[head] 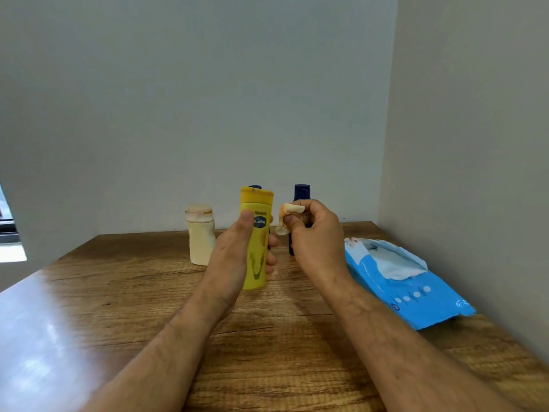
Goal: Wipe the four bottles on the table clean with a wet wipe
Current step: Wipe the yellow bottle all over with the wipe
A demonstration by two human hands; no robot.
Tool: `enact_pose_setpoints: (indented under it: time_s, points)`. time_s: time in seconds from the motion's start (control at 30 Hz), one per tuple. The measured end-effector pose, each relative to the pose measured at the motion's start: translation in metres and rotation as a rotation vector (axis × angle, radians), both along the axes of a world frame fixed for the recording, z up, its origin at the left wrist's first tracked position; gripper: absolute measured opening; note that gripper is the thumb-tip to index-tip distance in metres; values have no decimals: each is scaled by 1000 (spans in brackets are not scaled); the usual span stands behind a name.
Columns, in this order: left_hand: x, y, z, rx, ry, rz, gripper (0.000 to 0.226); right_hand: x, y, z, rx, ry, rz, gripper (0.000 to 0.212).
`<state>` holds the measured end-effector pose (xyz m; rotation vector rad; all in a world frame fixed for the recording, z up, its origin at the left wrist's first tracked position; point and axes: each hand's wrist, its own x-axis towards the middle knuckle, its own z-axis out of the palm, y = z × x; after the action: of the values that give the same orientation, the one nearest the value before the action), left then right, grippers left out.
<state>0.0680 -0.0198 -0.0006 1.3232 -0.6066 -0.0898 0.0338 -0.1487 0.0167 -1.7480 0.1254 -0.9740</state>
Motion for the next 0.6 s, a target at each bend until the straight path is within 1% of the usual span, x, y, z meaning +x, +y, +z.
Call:
enact_pose_setpoints:
  time_s: [0.1, 0.13, 0.2, 0.27, 0.37, 0.47, 0.53, 0.6]
  points:
    - [7, 1, -4, 216, -180, 230, 41, -4, -2, 5, 16, -86, 3, 10]
    - [9, 2, -5, 267, -209, 276, 40, -6, -2, 7, 14, -120, 7, 10]
    - [13, 5, -8, 333, -256, 335, 47, -7, -2, 8, 38, -161, 37, 11]
    - [11, 6, -9, 381, -316, 375, 50, -7, -2, 8, 138, -158, 102, 9]
    - [10, 6, -8, 383, -380, 415, 52, -7, -5, 9, 306, -148, 185, 5]
    - [13, 6, -7, 351, -413, 494, 54, -9, -7, 12, 377, -151, 210, 5]
    - [14, 8, -7, 323, -422, 534, 54, -9, -7, 12, 351, -153, 172, 9]
    - [14, 8, -7, 311, -432, 548, 54, -8, -6, 12, 293, -155, 118, 5]
